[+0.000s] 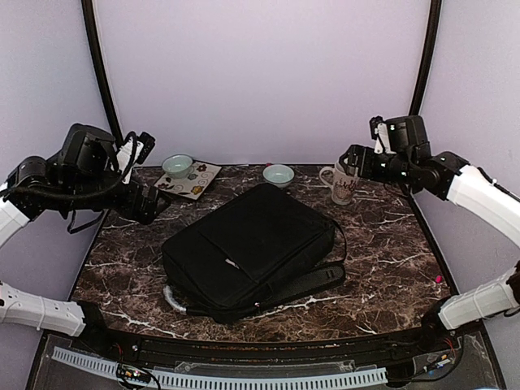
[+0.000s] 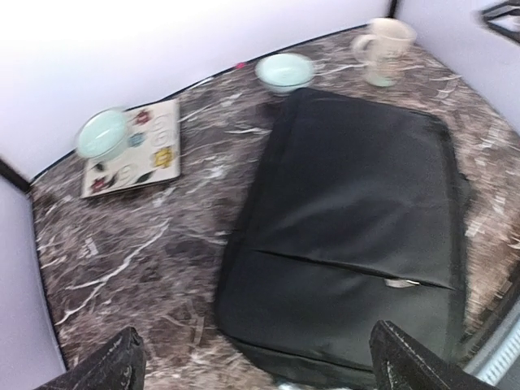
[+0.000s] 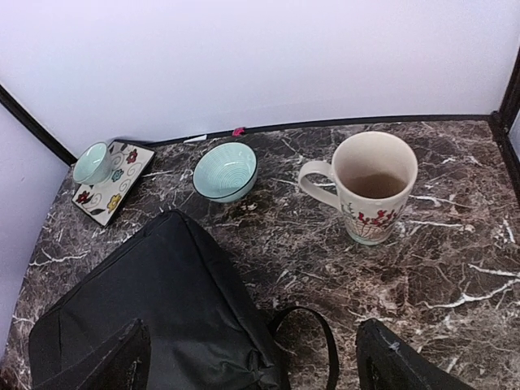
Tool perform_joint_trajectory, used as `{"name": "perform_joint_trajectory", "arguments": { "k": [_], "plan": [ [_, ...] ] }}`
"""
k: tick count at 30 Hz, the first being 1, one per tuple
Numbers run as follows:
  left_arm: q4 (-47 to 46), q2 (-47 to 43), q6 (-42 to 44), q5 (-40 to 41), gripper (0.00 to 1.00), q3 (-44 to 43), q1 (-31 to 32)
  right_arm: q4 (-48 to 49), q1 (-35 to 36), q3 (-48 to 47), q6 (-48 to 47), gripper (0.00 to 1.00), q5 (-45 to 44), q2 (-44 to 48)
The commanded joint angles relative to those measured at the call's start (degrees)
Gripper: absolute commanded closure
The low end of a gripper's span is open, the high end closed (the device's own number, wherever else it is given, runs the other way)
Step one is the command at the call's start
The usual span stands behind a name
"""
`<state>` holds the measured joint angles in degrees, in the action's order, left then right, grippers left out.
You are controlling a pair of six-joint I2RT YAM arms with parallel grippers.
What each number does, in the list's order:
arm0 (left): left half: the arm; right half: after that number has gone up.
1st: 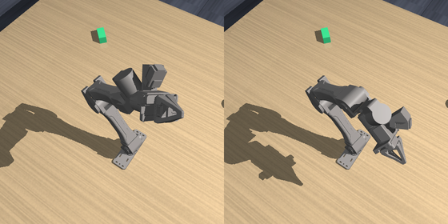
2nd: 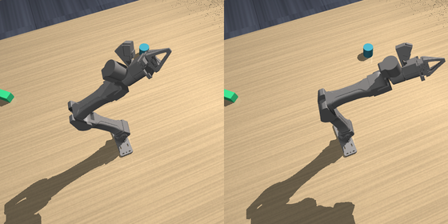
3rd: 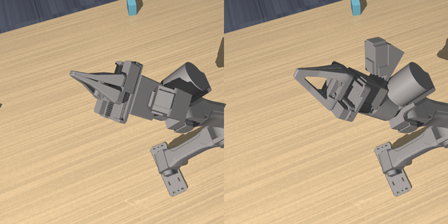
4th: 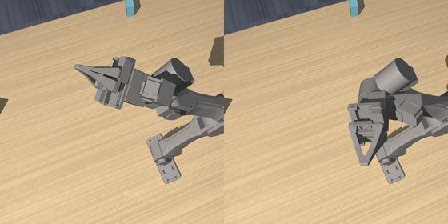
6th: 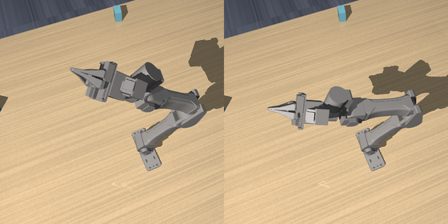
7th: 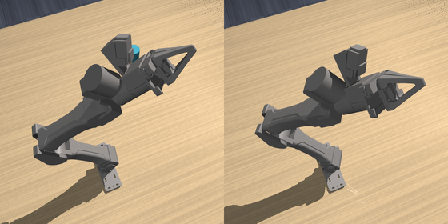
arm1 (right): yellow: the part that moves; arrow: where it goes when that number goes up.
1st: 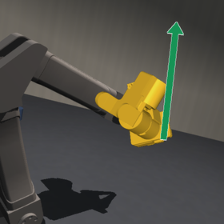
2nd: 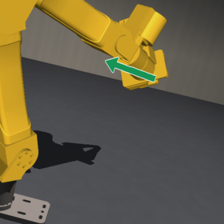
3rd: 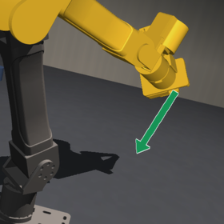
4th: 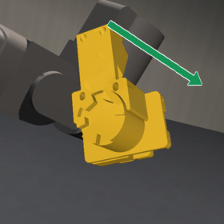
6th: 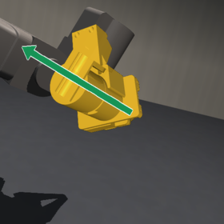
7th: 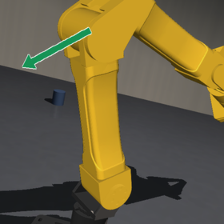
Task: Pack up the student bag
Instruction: Reset both arms
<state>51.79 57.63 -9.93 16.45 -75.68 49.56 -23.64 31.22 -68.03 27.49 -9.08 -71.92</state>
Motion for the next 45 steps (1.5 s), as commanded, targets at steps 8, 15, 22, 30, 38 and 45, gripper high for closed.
{"name": "perform_joint_trajectory", "arguments": {
  "k": [8, 15, 22, 30, 38, 45],
  "plan": [
    [-34.2, 2.3, 7.4, -3.1, 0.02, 23.2, -27.7, -6.2, -0.6, 3.0, 2.0, 0.11, -5.9, 12.9],
    [-56.0, 5.7, 4.8, -2.4, 0.01, 36.3, -39.6, -11.9, -0.7, -0.2, 3.5, 0.06, -6.4, 17.0],
    [-71.1, 11.4, 3.2, -8.7, 0.06, 46.3, -49.5, -19.4, -0.7, -5.2, 5.5, 0.00, -7.4, 17.1],
    [-99.0, 18.6, 4.4, -8.7, 0.01, 55.9, -50.8, -22.3, -0.6, -7.1, 9.3, 0.00, -5.0, 18.8],
    [-109.2, 26.5, 9.7, -9.9, 0.01, 55.9, -51.3, -23.3, -0.7, -7.1, 10.6, 0.00, -2.6, 19.9],
    [-122.6, 31.9, 13.6, -18.7, 0.03, 60.0, -51.2, -23.1, -0.7, -6.3, 11.7, 0.00, -2.5, 21.0]
  ]
}}
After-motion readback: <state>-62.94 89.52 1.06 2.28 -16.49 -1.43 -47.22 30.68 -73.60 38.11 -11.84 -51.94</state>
